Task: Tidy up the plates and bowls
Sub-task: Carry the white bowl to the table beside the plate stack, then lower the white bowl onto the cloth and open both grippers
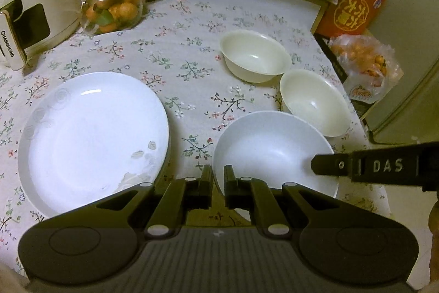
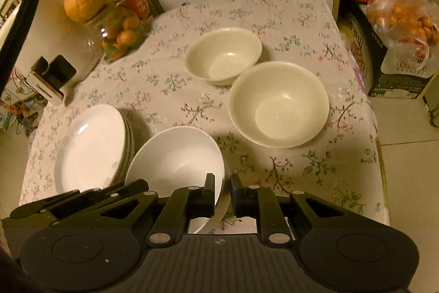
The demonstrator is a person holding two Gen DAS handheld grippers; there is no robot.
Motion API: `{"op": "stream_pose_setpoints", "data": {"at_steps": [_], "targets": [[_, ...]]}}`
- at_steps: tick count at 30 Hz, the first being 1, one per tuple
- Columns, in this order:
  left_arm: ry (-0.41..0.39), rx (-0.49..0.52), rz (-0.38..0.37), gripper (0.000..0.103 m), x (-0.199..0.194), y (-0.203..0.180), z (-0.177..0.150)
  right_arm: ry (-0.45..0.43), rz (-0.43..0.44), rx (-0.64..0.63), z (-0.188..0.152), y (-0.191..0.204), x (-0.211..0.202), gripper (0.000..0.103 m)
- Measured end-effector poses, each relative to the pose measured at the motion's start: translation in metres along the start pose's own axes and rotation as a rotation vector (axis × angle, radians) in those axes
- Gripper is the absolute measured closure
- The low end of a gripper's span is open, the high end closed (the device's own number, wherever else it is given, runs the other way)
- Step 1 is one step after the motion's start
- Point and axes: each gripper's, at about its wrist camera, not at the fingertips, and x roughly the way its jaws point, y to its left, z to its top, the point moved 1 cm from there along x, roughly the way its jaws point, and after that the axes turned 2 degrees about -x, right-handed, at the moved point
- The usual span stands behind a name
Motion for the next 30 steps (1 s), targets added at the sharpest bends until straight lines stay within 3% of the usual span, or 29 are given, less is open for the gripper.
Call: {"op": "stream_pose_setpoints", "data": {"at_steps": [7,30], "targets": [[0.006,0.037,0.018,0.096,0.012,-0.005,-0.006,0.058,-0.033,-0.004,-0.008,-0.005,0.018,0.090],[-0.022,0.074,0.016,0.094,0.015,-0.012,-0.001,0.073,-0.031,0.024,-0.008,-0.015,0.023,0.089]]}}
